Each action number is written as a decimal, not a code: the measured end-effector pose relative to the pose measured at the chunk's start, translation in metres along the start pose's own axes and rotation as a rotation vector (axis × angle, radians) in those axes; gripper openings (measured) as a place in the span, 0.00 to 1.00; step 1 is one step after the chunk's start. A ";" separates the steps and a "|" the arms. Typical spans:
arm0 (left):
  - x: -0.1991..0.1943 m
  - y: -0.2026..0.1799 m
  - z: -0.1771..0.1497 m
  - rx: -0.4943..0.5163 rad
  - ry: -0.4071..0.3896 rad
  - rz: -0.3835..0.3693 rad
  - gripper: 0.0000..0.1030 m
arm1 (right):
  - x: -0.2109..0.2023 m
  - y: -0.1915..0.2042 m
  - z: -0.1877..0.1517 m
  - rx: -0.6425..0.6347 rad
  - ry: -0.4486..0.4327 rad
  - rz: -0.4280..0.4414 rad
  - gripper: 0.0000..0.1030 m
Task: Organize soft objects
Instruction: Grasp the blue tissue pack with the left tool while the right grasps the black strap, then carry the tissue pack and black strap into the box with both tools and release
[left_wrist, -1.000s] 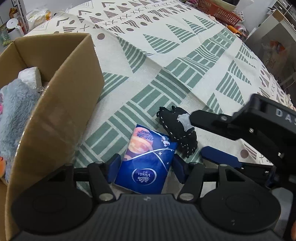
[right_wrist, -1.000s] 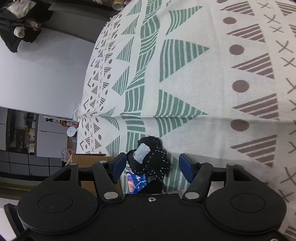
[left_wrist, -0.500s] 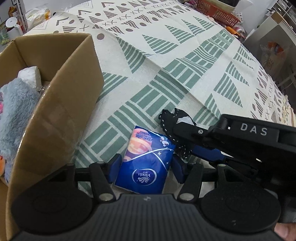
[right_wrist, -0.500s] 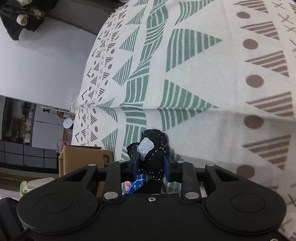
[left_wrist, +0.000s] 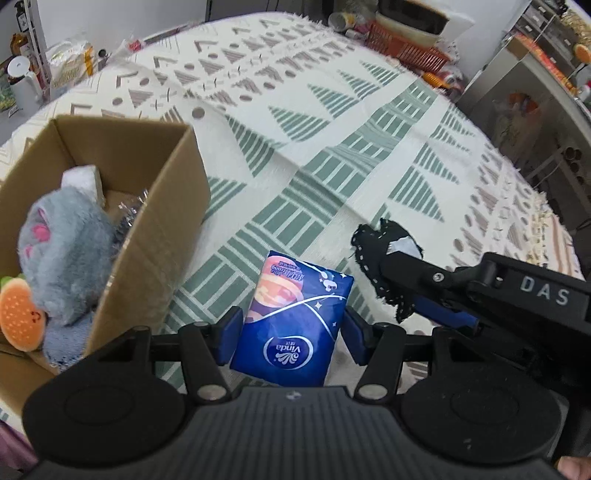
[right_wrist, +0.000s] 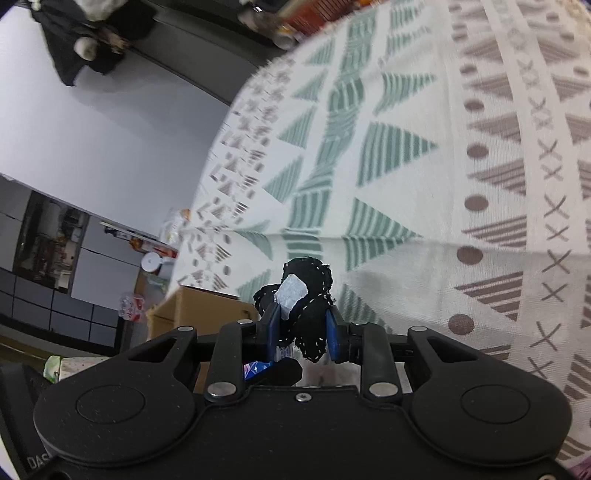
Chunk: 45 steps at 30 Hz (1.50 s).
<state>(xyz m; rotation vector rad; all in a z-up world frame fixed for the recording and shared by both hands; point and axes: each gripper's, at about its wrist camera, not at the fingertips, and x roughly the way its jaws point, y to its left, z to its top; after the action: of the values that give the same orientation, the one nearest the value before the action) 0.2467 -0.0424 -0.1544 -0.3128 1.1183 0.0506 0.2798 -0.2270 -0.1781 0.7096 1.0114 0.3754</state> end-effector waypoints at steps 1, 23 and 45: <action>-0.004 0.001 0.000 0.001 -0.006 -0.006 0.55 | -0.005 0.003 0.000 -0.008 -0.014 0.004 0.25; -0.091 0.048 0.005 -0.047 -0.146 -0.095 0.55 | -0.068 0.069 -0.030 -0.108 -0.151 0.012 0.25; -0.108 0.127 0.006 -0.172 -0.175 -0.122 0.55 | -0.042 0.131 -0.064 -0.183 -0.112 0.011 0.26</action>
<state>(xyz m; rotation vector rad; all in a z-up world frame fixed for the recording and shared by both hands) 0.1793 0.0928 -0.0839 -0.5203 0.9212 0.0651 0.2077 -0.1346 -0.0822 0.5646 0.8552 0.4276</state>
